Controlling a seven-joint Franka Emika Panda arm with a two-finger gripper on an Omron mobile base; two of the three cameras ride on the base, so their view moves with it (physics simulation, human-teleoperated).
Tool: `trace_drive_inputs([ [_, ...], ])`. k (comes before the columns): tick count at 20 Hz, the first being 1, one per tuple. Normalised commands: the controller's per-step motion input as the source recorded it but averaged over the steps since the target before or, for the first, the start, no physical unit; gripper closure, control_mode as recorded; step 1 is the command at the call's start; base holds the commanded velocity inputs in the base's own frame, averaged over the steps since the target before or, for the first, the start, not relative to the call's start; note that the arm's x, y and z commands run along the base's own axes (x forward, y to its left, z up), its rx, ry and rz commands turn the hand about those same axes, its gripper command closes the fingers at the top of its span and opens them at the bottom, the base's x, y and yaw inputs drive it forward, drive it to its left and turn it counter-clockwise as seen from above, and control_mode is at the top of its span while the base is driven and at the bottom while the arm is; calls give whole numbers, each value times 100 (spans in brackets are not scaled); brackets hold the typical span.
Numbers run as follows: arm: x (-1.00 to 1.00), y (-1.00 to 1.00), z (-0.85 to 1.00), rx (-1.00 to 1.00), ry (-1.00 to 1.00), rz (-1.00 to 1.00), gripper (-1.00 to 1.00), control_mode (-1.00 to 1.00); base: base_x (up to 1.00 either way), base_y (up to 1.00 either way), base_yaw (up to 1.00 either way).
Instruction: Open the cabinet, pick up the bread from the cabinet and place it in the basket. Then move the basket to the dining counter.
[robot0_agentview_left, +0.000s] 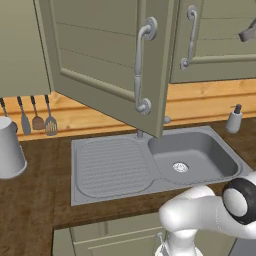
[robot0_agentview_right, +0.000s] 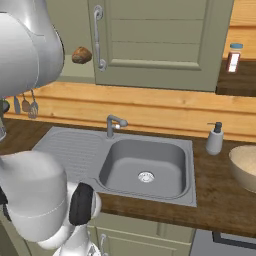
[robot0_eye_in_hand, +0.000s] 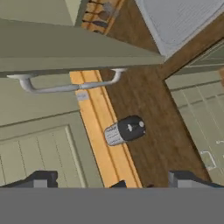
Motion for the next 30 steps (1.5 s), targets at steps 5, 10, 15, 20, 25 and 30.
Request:
trace_drive_inputs([
  [5, 21, -1, -51, 37, 39, 1, -100, -100, 0, 0, 0],
  [10, 77, 16, -40, 34, 5, 13, -100, -100, 0, 0, 0],
  [15, 66, 14, -41, 9, -6, 6, -100, -100, 0, 0, 0],
  [20, 70, 2, -7, 0, 0, 19, -100, -100, 0, 0, 0],
  [25, 90, 6, 0, 0, 0, 22, -100, -100, 0, 0, 0],
  [30, 81, 28, 0, -1, -1, 14, -100, -100, 0, 0, 0],
])
